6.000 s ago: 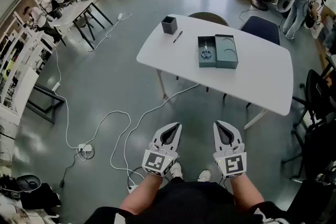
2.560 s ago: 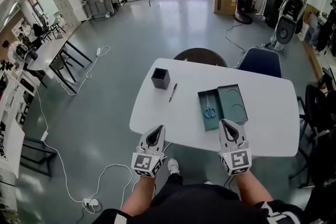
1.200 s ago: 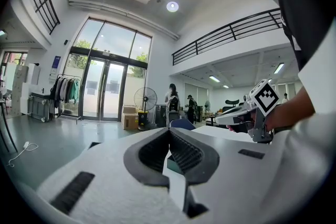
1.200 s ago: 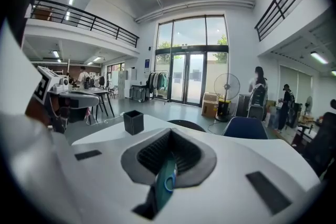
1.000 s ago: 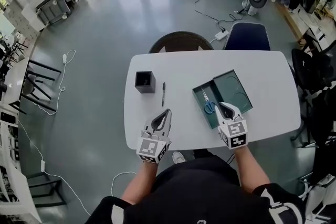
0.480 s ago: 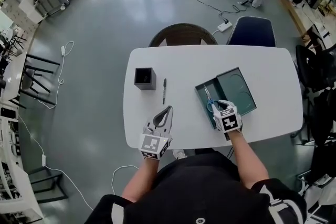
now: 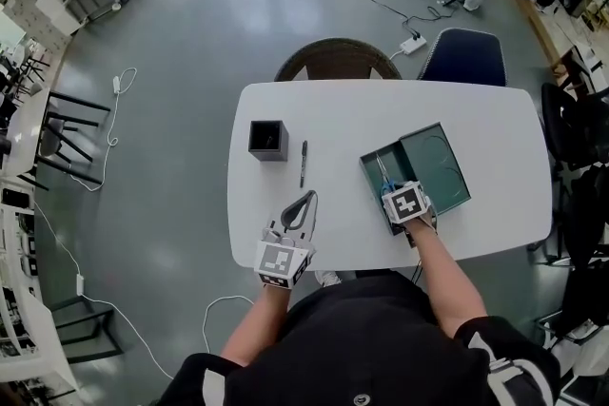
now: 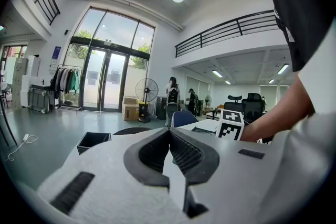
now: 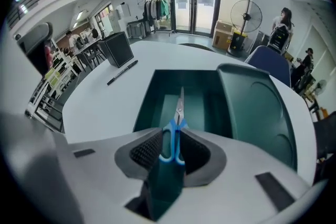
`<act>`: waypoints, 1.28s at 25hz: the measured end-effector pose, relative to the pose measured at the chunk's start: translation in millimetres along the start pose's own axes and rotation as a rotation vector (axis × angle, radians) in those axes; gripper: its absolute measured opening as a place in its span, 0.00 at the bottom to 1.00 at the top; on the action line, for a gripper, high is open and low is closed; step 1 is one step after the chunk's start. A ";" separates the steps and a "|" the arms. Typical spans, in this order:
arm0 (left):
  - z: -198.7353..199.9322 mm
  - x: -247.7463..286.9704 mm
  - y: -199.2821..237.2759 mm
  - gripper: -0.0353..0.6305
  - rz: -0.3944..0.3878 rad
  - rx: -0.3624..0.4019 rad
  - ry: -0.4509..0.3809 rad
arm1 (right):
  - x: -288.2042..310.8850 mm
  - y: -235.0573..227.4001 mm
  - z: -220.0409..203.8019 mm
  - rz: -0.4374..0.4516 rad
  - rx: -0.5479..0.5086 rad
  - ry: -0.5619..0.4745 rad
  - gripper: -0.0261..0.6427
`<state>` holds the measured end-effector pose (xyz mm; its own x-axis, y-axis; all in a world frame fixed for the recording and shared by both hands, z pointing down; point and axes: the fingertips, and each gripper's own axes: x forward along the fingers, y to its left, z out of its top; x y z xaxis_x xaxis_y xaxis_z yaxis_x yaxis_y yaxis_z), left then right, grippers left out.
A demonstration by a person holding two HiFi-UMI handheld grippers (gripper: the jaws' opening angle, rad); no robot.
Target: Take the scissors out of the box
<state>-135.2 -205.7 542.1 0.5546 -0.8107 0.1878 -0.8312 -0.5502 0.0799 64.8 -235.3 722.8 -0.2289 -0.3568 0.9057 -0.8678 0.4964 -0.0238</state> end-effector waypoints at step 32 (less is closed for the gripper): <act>4.8 2.2 5.2 0.07 -0.004 0.002 -0.017 | 34.7 -4.6 -34.3 -0.017 0.003 0.183 0.17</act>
<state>-138.2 -211.3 538.3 0.5589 -0.8116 0.1705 -0.8287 -0.5542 0.0786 76.0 -222.8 768.9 -0.1302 -0.2153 0.9678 -0.8724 0.4887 -0.0087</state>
